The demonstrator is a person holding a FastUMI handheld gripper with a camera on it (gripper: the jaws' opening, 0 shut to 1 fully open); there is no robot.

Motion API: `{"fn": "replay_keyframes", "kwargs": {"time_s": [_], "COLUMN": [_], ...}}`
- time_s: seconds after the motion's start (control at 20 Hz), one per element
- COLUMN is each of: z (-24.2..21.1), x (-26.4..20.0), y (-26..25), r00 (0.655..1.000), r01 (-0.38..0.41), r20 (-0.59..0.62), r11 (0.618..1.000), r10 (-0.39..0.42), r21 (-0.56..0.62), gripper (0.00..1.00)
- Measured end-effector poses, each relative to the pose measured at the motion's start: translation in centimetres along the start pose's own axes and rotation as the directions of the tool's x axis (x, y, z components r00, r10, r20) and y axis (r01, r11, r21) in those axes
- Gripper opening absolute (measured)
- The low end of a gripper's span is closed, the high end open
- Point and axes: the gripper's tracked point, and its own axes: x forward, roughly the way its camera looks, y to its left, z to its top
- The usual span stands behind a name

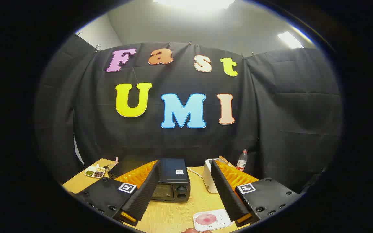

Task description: Open the toaster oven, put the food inside, and close the toaster oven door.

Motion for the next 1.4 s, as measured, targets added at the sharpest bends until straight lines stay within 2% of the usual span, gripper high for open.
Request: {"fn": "replay_keyframes", "kwargs": {"time_s": [0.45,0.85,1.4], "z": [0.0,-1.3,-5.8], "x": [0.5,1.9,6.8], "y": [1.0,2.8,7.8], "r00": [1.0,0.998,0.98], "r01": [-0.007,-0.01,-0.093], "r20": [-0.003,-0.06,-0.181], "r11": [1.0,1.0,0.995], "r10": [0.007,0.01,0.083], "r21": [-0.012,-0.011,-0.045], "gripper": [0.97,0.97,0.97]}}
